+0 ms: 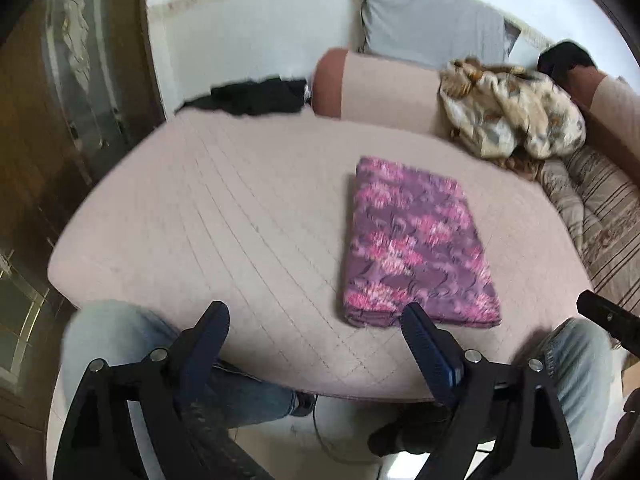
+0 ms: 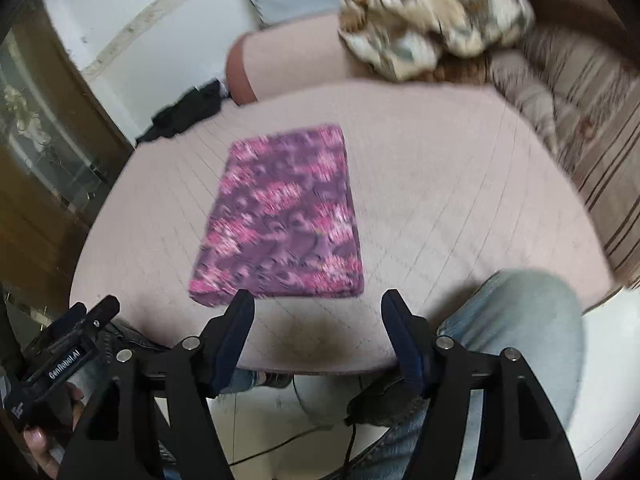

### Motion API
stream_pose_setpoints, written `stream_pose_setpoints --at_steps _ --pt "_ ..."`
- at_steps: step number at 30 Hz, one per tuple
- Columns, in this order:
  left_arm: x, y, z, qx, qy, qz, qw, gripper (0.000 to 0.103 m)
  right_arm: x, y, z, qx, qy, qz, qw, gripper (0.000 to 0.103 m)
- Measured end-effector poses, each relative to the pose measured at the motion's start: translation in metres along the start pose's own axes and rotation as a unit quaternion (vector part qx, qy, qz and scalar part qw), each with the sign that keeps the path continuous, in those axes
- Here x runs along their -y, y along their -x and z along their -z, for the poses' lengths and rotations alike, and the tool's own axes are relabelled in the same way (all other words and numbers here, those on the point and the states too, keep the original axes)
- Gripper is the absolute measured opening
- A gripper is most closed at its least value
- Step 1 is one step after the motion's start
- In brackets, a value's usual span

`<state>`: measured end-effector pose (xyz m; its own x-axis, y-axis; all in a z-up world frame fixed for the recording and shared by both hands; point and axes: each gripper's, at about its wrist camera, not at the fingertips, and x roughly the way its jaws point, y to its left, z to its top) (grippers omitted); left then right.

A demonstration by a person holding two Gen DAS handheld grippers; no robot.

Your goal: Fold small clothes

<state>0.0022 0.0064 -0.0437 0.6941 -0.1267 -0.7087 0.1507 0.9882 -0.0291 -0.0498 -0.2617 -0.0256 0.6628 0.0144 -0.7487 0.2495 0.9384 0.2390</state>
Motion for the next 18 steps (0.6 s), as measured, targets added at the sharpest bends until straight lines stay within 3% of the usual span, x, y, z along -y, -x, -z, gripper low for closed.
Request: stream_pose_setpoints --at_steps 6,12,18 --pt "0.001 0.053 -0.010 0.049 -0.006 -0.002 0.9988 0.091 -0.022 0.048 -0.010 0.035 0.029 0.015 0.999 0.072" --pt "0.014 0.081 -0.017 0.048 -0.034 0.007 0.9982 0.097 -0.030 0.076 -0.010 0.059 0.040 0.026 0.997 0.072" --pt "0.019 0.087 -0.015 0.036 -0.030 0.002 0.9989 0.097 -0.036 0.093 -0.006 0.073 0.053 0.025 0.996 0.072"
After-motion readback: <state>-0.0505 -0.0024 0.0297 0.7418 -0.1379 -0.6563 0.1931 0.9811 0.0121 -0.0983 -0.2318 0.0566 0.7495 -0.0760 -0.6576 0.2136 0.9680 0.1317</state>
